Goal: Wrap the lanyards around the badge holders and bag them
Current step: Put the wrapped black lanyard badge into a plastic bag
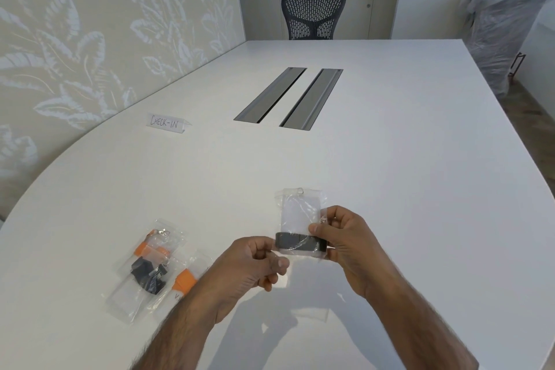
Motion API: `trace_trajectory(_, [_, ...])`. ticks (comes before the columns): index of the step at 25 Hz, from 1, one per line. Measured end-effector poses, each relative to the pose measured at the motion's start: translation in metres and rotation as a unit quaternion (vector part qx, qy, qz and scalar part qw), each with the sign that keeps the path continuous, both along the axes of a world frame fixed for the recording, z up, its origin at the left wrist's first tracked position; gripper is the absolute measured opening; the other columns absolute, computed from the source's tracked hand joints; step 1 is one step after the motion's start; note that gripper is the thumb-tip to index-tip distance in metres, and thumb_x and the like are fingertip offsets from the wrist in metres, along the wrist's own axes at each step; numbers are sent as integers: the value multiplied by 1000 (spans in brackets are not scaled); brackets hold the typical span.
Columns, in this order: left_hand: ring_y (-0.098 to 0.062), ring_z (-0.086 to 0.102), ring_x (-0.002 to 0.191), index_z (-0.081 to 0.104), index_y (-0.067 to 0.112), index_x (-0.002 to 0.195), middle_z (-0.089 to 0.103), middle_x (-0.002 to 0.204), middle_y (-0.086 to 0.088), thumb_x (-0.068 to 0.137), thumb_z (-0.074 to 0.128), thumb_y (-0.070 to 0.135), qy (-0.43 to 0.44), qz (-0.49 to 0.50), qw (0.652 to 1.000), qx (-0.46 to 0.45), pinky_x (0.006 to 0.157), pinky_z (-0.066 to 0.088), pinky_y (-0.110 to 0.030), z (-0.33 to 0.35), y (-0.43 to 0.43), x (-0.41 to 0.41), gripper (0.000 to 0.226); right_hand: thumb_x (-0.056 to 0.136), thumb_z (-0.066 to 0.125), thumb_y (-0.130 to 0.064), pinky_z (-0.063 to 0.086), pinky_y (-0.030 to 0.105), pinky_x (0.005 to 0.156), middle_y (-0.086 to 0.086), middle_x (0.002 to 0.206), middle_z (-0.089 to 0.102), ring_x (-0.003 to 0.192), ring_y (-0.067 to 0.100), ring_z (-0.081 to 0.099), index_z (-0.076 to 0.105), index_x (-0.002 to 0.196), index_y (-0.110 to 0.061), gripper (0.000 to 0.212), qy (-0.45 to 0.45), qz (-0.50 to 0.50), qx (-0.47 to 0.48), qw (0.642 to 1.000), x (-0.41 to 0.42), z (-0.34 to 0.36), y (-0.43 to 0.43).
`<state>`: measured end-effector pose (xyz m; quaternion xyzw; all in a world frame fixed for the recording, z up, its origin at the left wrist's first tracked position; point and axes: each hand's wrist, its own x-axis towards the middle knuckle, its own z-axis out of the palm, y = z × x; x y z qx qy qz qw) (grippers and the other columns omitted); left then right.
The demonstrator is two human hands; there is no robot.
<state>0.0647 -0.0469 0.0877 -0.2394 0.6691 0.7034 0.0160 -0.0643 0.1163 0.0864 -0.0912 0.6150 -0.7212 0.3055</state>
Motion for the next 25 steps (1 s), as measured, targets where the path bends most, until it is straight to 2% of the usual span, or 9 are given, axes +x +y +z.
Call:
trace_trajectory(2, [-15,56,60,77,0,97,69,77,-11,90,75,11,-11,17,1000,11,57,49,-26,0,-3,5,13,89,70,1,56,36,62,13,81,52,73,24,61,62,98,-3,12,4,-7,1,1000,-2,-2,0])
trace_trajectory(5, [-15,58,61,78,1,94,72,80,-10,91,72,30,-16,27,999,28,57,50,-26,0,-7,8,29,89,70,1,59,48,74,14,84,53,75,25,64,58,102,7,19,5,17,3,1000,1,-1,-3])
trace_trajectory(8, [-14,59,62,78,8,85,71,78,-8,97,68,23,-14,19,1000,-2,57,49,-25,1,-9,10,22,89,69,2,60,42,65,14,83,55,77,27,63,60,101,5,15,3,11,1,1000,5,1,-7])
trace_trajectory(13, [-14,60,62,75,12,81,69,75,-6,97,69,24,-46,-8,998,-42,57,49,-25,2,-22,18,20,88,68,5,59,39,64,12,75,53,77,28,58,63,96,-1,11,-9,9,-7,1000,14,1,-14])
trace_trajectory(15, [-14,60,63,74,10,84,71,78,-6,96,70,25,-55,4,997,-57,57,50,-27,4,-28,22,20,89,68,4,59,39,63,13,80,54,79,29,60,63,96,-2,11,-9,10,-4,1000,19,0,-18])
trace_trajectory(18, [-16,66,67,73,3,101,75,88,-6,98,67,29,-26,70,996,-51,60,54,-29,6,-31,22,27,89,68,4,59,39,63,13,81,58,78,30,62,63,95,-4,11,-9,9,-6,1000,22,-1,-23])
trace_trajectory(20, [-17,68,69,72,7,109,76,91,-4,97,68,27,9,100,994,-33,61,56,-30,9,-29,23,24,90,67,4,59,39,63,14,82,61,77,29,64,63,96,-3,11,-8,24,-2,1000,29,-2,-29])
trace_trajectory(23, [-13,64,63,72,15,108,74,81,-2,97,70,20,26,129,988,-79,60,55,-29,9,-32,28,13,90,68,4,63,46,68,13,81,65,75,26,67,63,98,-1,11,-5,50,12,999,45,-4,-43])
trace_trajectory(25, [-14,64,62,74,18,102,74,78,-2,96,71,19,18,138,982,-127,61,56,-33,6,-43,36,7,89,70,3,63,49,70,11,77,60,72,25,65,60,92,-1,11,-4,58,28,998,56,-7,-54])
